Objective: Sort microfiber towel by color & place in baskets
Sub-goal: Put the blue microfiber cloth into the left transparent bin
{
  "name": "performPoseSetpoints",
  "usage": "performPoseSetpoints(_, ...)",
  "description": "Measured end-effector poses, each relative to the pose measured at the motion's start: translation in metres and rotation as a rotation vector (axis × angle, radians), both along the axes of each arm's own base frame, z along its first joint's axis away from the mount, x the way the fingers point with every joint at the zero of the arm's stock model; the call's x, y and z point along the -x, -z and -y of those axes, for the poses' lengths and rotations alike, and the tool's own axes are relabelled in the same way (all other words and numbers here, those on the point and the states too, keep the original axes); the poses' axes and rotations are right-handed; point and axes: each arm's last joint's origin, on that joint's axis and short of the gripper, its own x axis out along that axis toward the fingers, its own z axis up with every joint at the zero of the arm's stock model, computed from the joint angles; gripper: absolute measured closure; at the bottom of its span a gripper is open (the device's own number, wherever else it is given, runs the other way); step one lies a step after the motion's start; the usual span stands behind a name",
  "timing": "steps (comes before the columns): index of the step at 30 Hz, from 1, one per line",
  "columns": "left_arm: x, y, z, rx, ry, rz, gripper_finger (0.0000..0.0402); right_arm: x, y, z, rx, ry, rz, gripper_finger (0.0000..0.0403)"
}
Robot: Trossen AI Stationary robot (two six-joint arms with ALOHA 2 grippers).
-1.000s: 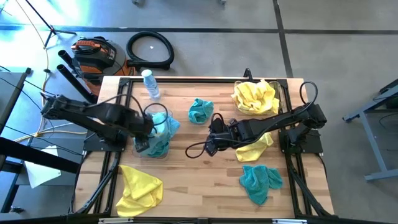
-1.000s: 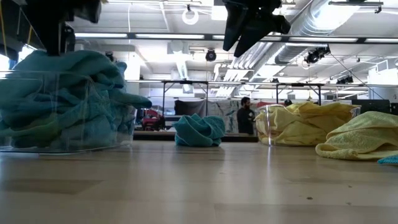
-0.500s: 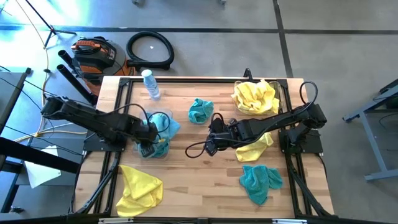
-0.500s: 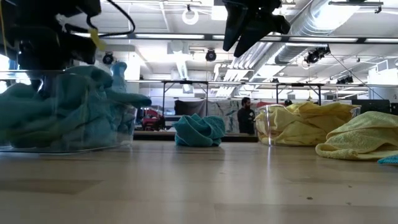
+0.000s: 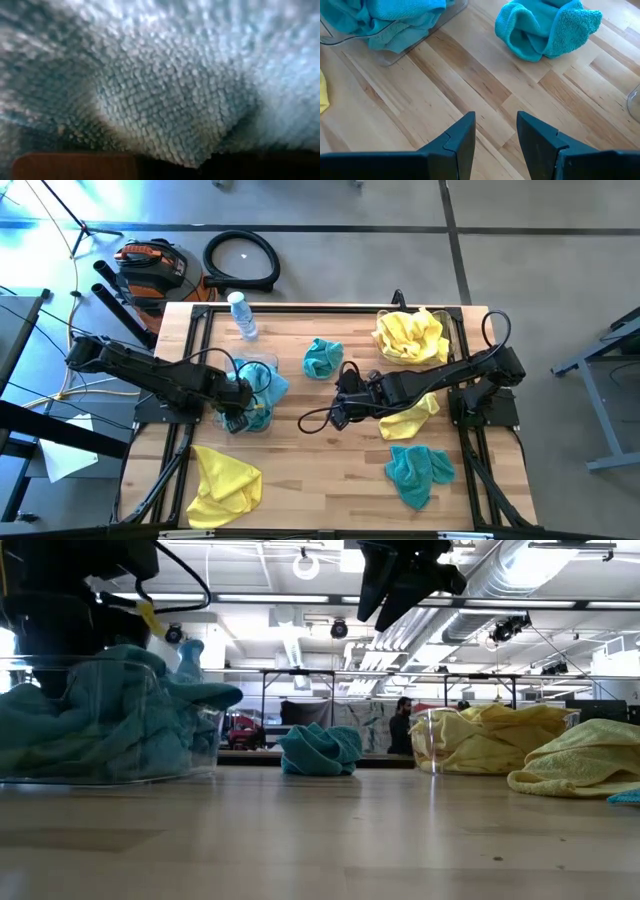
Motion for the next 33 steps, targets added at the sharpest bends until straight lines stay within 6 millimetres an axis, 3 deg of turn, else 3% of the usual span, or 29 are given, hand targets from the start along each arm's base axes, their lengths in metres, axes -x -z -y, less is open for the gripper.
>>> performPoseSetpoints(13,-0.005,-0.085,-0.001,-0.064,0.039,0.013,0.0337,0.000,0.000,0.000,0.000,0.000,0.002,0.0263)
performPoseSetpoints(19,-0.006,-0.113,-0.003,-0.149,0.038,0.085,0.0337,0.000,0.000,0.000,0.000,0.000,0.002,0.0263)
performPoseSetpoints(25,-0.016,-0.112,-0.006,-0.250,0.081,0.093,0.0337,0.000,0.000,0.000,0.000,0.000,0.003,0.0263)
performPoseSetpoints(33,-0.050,-0.080,-0.019,-0.281,0.191,-0.108,0.0337,-0.001,0.000,0.000,-0.002,0.000,0.011,0.0263)
